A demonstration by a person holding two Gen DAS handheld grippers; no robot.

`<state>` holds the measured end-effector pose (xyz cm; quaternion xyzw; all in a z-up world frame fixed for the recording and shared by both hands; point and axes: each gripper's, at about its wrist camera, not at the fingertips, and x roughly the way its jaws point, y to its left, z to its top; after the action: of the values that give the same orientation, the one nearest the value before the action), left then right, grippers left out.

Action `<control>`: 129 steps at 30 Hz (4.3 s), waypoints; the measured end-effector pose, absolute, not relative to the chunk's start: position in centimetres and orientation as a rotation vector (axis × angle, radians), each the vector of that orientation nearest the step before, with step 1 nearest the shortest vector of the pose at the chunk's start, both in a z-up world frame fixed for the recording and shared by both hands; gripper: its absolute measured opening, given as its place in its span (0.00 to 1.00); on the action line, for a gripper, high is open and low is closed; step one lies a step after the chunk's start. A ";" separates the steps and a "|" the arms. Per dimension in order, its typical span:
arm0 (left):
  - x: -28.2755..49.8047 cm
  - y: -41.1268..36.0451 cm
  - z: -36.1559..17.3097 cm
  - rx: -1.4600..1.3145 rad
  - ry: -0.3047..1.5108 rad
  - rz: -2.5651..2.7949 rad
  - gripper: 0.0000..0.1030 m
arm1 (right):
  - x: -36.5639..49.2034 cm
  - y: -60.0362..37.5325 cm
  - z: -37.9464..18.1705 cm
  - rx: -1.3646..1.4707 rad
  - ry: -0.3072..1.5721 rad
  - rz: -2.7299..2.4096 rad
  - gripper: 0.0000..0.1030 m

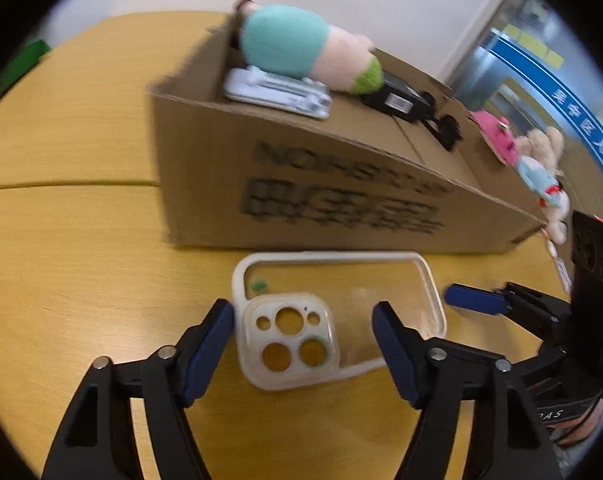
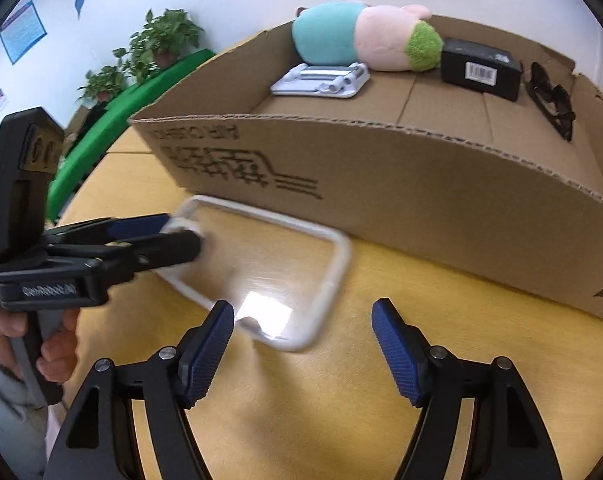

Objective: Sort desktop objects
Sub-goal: 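Move both grippers down to the clear phone case on the table, then close both grippers on the phone case and carry it into the box, then open both grippers to release the phone case in the box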

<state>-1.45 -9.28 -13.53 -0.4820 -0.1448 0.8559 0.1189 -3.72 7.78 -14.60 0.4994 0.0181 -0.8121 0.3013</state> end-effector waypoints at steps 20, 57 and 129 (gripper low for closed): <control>4.0 1.9 -12.8 -1.407 0.252 2.208 0.69 | 4.8 17.1 -13.3 1.194 0.427 -1.950 0.89; 1.8 6.7 -14.5 -1.114 0.763 1.691 0.76 | 0.9 13.6 -12.8 0.937 0.872 -1.493 0.78; -11.8 -4.2 -10.0 -1.321 1.047 1.634 0.78 | -13.9 7.6 -7.0 1.036 0.676 -1.629 0.86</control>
<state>-11.75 -4.18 -10.04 -0.5188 0.4114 0.6419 0.3868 -13.87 7.59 -6.97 0.4324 0.2820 -0.6798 0.5209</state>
